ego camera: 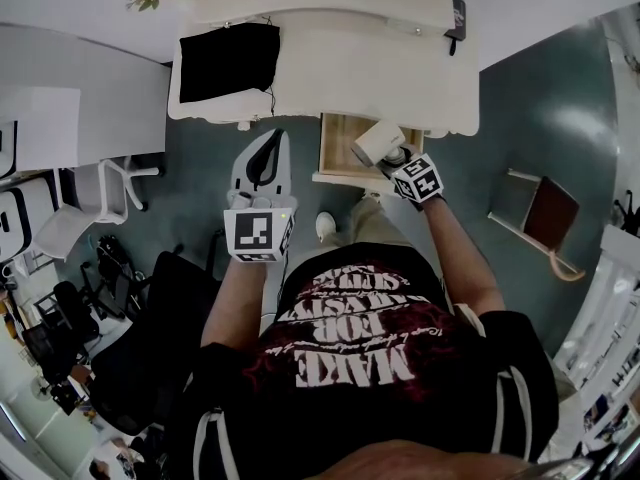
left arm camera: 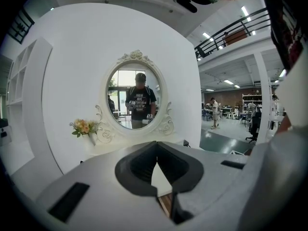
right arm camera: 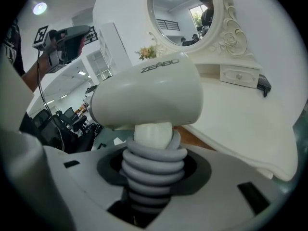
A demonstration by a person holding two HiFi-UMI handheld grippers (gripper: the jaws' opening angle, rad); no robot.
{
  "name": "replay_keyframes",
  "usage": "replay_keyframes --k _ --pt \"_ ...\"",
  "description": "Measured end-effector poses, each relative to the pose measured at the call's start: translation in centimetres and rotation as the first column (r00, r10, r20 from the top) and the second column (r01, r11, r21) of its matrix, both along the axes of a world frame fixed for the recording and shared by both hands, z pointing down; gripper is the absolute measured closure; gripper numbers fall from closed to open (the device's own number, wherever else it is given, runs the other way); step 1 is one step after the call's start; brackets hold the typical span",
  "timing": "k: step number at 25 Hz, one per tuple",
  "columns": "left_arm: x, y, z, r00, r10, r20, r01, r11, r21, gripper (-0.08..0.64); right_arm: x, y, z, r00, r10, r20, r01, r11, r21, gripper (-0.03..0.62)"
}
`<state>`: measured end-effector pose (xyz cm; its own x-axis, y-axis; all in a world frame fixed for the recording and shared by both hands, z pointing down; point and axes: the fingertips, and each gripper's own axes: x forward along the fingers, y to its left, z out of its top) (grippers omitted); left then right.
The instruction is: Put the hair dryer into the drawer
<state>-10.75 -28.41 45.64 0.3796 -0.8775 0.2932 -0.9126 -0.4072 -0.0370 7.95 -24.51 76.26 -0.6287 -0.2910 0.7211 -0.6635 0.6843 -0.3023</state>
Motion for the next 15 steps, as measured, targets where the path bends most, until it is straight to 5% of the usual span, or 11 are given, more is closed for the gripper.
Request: replay_keyframes --k 15 --pt "0.8 0.6 0.3 1.0 0.001 0.005 -0.001 1.0 -0.005 0.555 0.4 0.8 3.8 0.992 -0.086 -0.093 0.083 0.996 -0.035 0.396"
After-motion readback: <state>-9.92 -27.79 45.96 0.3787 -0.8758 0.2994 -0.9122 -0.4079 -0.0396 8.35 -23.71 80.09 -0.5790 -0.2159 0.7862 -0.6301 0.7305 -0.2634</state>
